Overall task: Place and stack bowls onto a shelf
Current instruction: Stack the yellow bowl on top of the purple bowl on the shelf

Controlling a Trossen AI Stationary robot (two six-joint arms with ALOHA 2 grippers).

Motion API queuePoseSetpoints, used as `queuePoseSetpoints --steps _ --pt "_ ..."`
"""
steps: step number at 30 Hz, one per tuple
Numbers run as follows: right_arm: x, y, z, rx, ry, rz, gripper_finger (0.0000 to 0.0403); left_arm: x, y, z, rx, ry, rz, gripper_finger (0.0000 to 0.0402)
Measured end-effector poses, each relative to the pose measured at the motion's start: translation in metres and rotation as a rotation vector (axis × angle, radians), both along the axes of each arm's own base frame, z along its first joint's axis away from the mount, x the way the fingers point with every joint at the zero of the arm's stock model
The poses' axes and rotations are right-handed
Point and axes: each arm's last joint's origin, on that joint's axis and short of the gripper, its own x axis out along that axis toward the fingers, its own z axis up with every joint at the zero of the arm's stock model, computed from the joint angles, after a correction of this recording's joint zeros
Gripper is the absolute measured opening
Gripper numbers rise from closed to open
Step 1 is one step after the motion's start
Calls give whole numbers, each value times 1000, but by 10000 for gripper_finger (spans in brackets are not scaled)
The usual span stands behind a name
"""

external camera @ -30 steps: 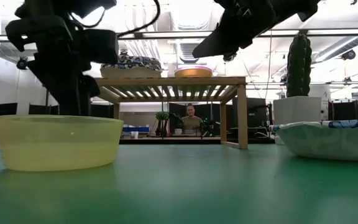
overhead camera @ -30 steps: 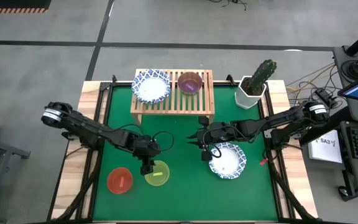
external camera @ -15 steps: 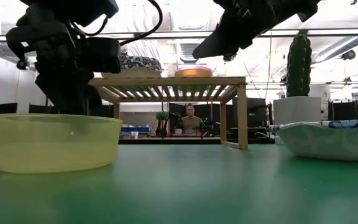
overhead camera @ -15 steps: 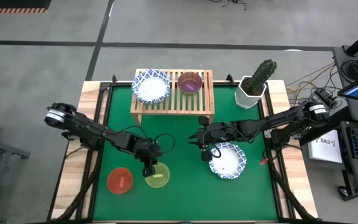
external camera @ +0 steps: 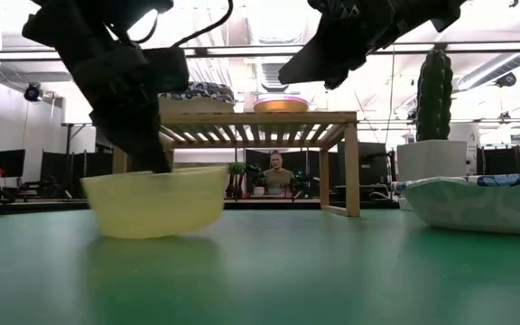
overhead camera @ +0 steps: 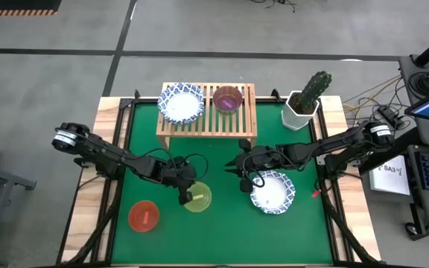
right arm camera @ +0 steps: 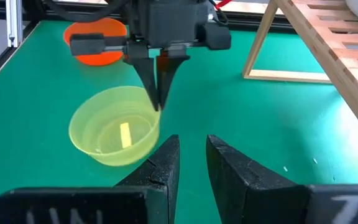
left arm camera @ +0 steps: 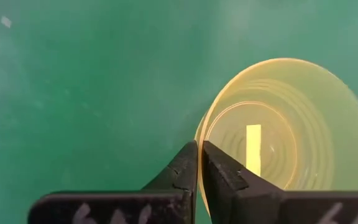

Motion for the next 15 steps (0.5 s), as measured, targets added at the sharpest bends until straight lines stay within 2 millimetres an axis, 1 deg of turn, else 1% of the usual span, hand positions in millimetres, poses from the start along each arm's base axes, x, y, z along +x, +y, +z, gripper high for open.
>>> queuePoseSetpoints --steps 3,7,12,15 --pt "0 0 0 8 1 -4 77 2 3 2 40 -34 38 13" --pt "6 1 -3 22 10 -12 101 5 6 4 72 -69 45 42" --pt "21 2 -4 35 31 -22 131 7 7 6 129 -89 6 88" --pt "31 4 -5 47 80 -32 143 6 7 10 157 -92 -30 111"
